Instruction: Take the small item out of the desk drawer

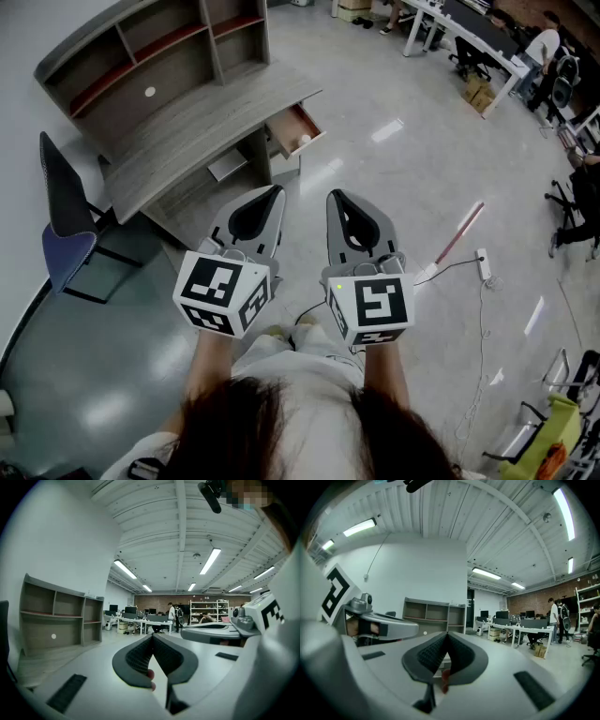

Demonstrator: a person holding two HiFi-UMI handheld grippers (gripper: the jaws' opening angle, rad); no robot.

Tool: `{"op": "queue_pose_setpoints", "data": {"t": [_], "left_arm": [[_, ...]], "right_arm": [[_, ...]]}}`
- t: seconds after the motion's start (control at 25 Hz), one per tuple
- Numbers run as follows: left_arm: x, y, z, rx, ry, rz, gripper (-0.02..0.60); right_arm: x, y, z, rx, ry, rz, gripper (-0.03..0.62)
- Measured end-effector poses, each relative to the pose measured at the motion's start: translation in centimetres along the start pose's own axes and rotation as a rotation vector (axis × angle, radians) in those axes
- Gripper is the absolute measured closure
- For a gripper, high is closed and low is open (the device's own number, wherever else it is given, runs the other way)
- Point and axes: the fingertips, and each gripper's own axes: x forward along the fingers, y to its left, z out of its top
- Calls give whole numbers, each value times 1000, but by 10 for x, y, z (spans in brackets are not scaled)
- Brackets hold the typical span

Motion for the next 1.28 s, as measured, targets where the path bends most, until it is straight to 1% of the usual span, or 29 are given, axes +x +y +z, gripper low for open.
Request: {"op": "queue_pose_setpoints", "data": {"t": [0.2, 0.36, 0.64, 0.92, 1.04, 1.28], "left_arm": [[18, -8, 3, 4, -8, 10, 569], [32, -10, 1, 8, -7, 26, 569], [56, -3, -10, 10, 24, 41, 569], [94, 35, -12, -4, 29, 53, 569], [116, 56, -12, -5, 33, 45, 569], [163, 99, -9, -24, 32, 19, 569]], "right_arm": [[2, -19, -1, -21, -10, -2, 566], [9, -34, -8, -12, -3, 1, 566], [32, -49, -21, 41, -10, 33, 566], [75, -62, -28, 42, -18, 30, 568], [101, -68, -27, 21, -27, 27, 566], [158, -81, -31, 34, -13, 6, 567]]}}
